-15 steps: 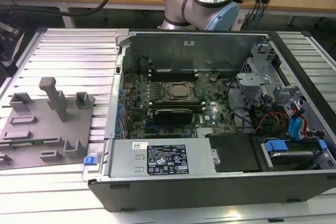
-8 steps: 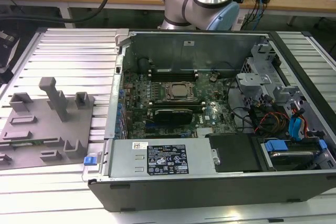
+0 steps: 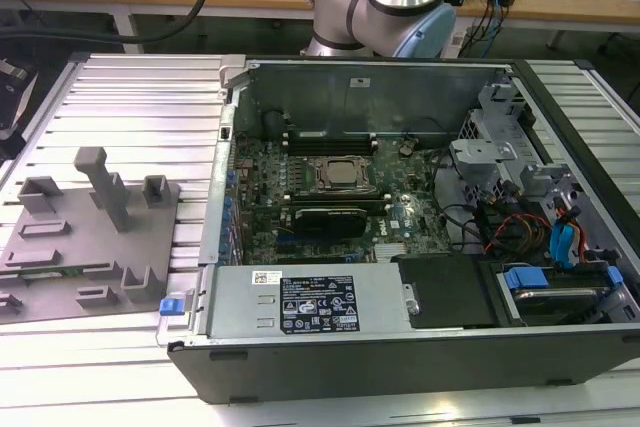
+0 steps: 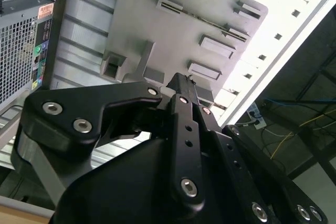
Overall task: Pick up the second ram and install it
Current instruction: 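Reach for the second ram, then pick up the second ram and move it above second insertion slot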
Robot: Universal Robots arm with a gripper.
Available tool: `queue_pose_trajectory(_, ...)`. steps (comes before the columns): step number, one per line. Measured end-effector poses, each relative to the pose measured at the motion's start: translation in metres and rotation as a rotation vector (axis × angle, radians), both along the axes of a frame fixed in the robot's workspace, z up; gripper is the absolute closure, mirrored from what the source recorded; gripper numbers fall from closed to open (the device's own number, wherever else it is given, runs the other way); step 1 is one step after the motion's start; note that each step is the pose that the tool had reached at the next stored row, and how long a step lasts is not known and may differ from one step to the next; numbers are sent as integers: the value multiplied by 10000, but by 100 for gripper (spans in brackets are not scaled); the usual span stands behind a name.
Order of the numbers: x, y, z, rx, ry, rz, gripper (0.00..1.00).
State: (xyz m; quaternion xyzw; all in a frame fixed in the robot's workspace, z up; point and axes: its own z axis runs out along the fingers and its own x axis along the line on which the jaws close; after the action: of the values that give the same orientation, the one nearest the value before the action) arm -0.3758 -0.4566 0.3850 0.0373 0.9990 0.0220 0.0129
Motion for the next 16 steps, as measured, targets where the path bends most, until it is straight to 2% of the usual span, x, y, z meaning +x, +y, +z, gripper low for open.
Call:
queue_pose_trajectory(8, 1, 0, -1, -14, -1, 35, 89)
queue_pose_trajectory(11, -1, 0, -1, -202, 0, 766, 89)
queue_pose_trajectory(13, -2, 0, -1, -234, -1, 966, 89)
queue_pose_trajectory(15, -2, 1, 0, -249, -9, 1664, 89)
queue_pose_trajectory(16, -2, 0, 0, -249, -11, 1846, 89)
